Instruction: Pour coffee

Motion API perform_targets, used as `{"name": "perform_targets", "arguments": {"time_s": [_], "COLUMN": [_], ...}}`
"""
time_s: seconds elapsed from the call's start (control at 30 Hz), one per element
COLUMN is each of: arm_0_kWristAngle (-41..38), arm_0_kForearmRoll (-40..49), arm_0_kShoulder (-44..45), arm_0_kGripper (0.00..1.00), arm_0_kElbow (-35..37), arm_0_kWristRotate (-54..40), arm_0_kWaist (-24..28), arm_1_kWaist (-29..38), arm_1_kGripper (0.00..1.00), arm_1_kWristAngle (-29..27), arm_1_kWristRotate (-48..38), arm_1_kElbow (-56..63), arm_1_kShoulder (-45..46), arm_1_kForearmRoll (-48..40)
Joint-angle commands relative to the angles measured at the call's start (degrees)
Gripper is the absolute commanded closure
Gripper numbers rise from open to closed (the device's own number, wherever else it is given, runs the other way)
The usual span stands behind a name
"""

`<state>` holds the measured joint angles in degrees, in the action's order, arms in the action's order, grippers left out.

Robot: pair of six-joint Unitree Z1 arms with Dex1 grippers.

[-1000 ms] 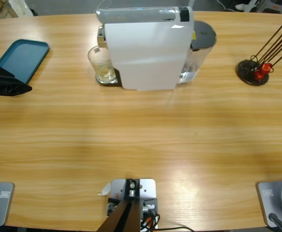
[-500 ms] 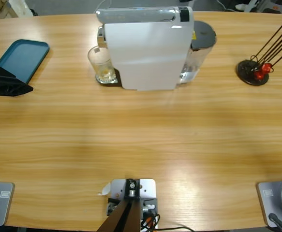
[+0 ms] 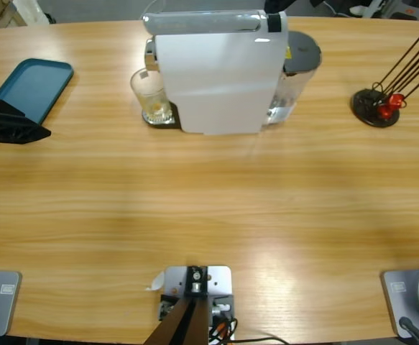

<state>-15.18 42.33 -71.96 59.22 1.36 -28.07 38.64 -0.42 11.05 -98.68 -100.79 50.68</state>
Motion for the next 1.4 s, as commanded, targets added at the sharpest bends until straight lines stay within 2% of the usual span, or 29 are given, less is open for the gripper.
{"name": "perform_targets", "arguments": {"time_s": [0.03, 0.6, 1.23, 1.33, 1.4], "arm_0_kWristAngle": [0.24, 0.22, 0.15, 0.15, 0.15], "arm_0_kForearmRoll": [-0.67, -0.85, -0.85, -0.85, -0.85], "arm_0_kShoulder": [-1.83, -2.22, -2.31, -2.39, -2.13], "arm_0_kGripper": [0.105, 0.105, 0.105, 0.105, 0.105], "arm_0_kElbow": [-1.65, -1.65, -1.57, -1.57, -1.62], "arm_0_kWristRotate": [0.62, 0.57, 0.57, 0.57, 0.57], "arm_0_kWaist": [-0.58, -0.85, -0.93, -0.93, -0.93], "arm_1_kWaist": [-1.31, -3.75, -1.47, -1.47, -1.47], "arm_1_kGripper": [1.0, 1.0, 1.0, 1.0, 1.0], "arm_1_kWristAngle": [-0.11, -0.55, -0.39, -1.88, -5.15], "arm_1_kWristRotate": [0.05, 0.44, 0.37, 0.37, 0.37], "arm_1_kElbow": [2.35, 3.49, 4.51, 4.56, 4.11], "arm_1_kShoulder": [-2.94, -2.69, -3.63, -2.38, 1.37], "arm_1_kForearmRoll": [-1.21, -2.28, -2.34, -3.09, -4.99]}}
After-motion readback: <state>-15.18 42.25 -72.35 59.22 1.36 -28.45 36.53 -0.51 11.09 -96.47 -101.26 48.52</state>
